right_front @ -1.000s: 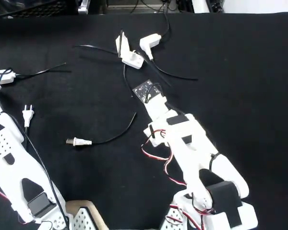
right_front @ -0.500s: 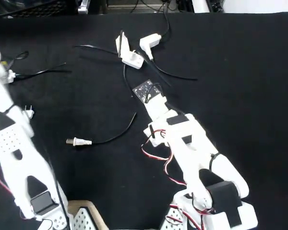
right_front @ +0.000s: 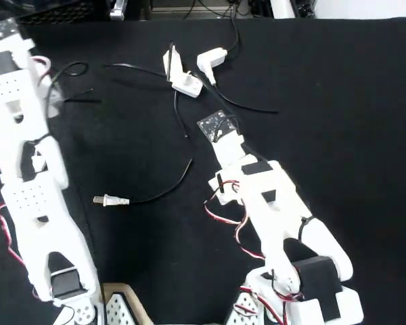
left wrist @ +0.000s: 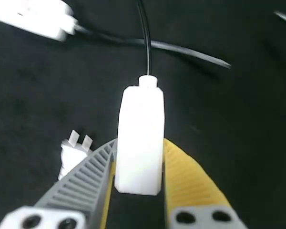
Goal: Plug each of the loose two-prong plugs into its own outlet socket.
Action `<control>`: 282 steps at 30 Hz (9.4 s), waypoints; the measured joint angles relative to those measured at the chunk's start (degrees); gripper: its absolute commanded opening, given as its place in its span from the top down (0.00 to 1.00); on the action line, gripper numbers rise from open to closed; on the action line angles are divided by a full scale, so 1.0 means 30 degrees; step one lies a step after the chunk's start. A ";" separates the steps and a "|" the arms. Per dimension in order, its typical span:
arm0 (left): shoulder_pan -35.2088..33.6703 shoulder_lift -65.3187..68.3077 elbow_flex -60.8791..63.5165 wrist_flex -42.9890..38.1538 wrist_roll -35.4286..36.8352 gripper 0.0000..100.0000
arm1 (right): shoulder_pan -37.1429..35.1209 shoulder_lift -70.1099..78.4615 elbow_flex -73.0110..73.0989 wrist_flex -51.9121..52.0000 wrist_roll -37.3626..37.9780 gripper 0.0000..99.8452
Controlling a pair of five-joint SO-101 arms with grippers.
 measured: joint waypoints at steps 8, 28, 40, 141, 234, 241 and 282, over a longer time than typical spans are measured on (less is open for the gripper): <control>0.2872 -0.6799 0.8645 -0.0733 0.1436 0.97 | 0.0000 0.0000 0.0000 -0.0029 -0.0088 0.74; 1.0022 -1.6498 3.2029 -1.4359 0.0645 0.87 | 0.1407 0.0000 0.0000 -0.0029 -0.1143 0.74; 1.0110 -1.7026 3.5194 -1.5414 0.0029 0.85 | 0.1407 0.0000 0.0000 -0.0029 -0.1143 0.74; 0.3897 -2.5143 3.5634 -0.7736 -0.1260 0.69 | 0.0586 0.0000 0.0000 -0.0498 -0.0440 0.74; 0.3516 -2.5201 4.2110 -1.6996 -2.8454 0.79 | 0.0586 0.0000 0.0000 -0.0498 -0.0440 0.74; 0.3722 -2.5201 4.3810 -1.9722 -2.8718 0.79 | 0.0586 0.0000 0.0000 -0.0498 -0.0440 0.74; 0.6007 -2.5377 4.4630 -1.9722 -2.8718 0.97 | 0.0586 0.0000 0.0000 -0.0791 -0.0440 0.74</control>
